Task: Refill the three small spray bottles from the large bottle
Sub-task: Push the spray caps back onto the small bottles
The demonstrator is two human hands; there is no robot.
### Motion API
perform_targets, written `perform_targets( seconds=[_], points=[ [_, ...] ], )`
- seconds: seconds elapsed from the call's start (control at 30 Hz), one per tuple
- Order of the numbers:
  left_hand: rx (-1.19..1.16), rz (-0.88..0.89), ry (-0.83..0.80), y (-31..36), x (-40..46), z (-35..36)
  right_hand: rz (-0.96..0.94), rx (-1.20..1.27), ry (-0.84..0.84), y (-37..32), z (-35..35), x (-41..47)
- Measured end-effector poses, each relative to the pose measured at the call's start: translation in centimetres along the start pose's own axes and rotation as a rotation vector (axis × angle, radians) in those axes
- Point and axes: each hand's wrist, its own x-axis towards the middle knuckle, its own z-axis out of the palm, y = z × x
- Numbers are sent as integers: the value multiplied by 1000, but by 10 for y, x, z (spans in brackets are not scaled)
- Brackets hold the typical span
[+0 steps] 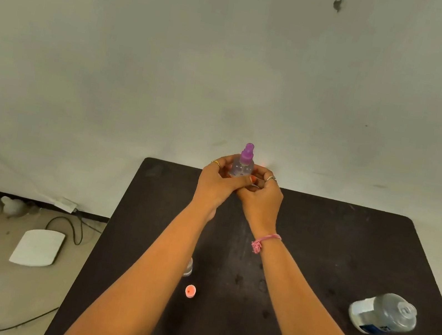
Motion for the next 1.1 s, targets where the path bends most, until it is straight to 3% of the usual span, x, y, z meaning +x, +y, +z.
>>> perform_targets(
  seconds=[0.6, 1.1],
  points=[
    [251, -158, -24, -67, 43, -56, 387, -246, 100, 129, 53, 67],
    [224, -242, -7, -96, 58, -63, 446, -287, 163, 153, 82, 100]
  ],
)
